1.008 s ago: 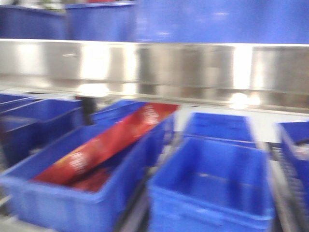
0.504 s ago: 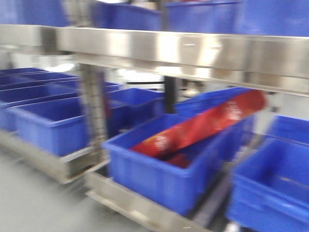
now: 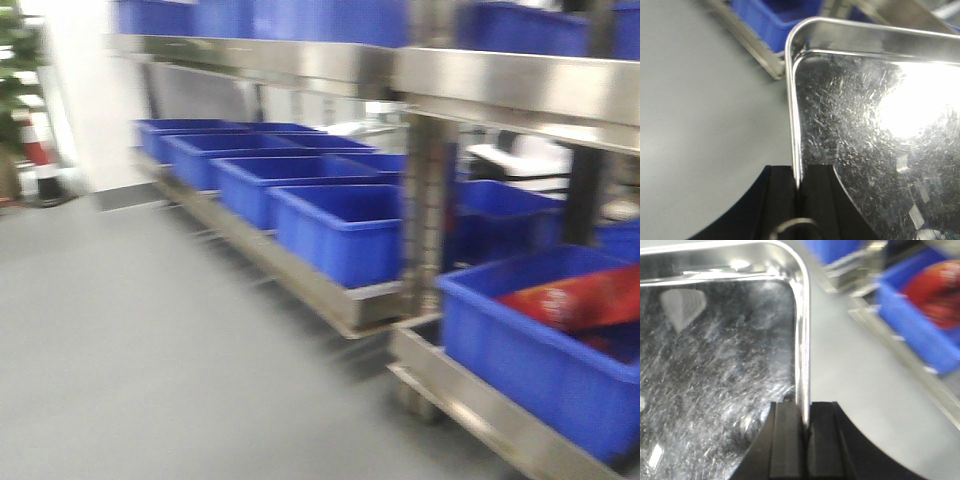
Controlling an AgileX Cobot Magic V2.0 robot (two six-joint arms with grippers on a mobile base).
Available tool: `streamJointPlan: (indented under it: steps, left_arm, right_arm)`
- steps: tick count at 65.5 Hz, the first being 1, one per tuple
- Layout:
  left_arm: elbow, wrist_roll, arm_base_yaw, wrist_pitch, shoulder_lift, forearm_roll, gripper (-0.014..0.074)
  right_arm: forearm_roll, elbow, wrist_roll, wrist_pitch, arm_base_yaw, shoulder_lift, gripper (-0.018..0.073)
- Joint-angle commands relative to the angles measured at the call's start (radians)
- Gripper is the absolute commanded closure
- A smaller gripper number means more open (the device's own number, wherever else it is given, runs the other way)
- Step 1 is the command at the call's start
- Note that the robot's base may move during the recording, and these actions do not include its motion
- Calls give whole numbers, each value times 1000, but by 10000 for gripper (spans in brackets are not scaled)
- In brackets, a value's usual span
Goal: Stack silver trays without gaps
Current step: 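Hold the tray in both grippers while the base drives and turns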
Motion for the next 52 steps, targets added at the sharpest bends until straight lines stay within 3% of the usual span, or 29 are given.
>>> streamJointPlan:
  steps: [1,52]
  left_arm:
    - [-10,-2,-2,-4,-18,49,613]
    - [-10,-2,-2,-4,-18,49,613]
  right_arm:
    - [-61,-7,-10,18,-8,-12,637]
    - [-61,-7,-10,18,-8,-12,637]
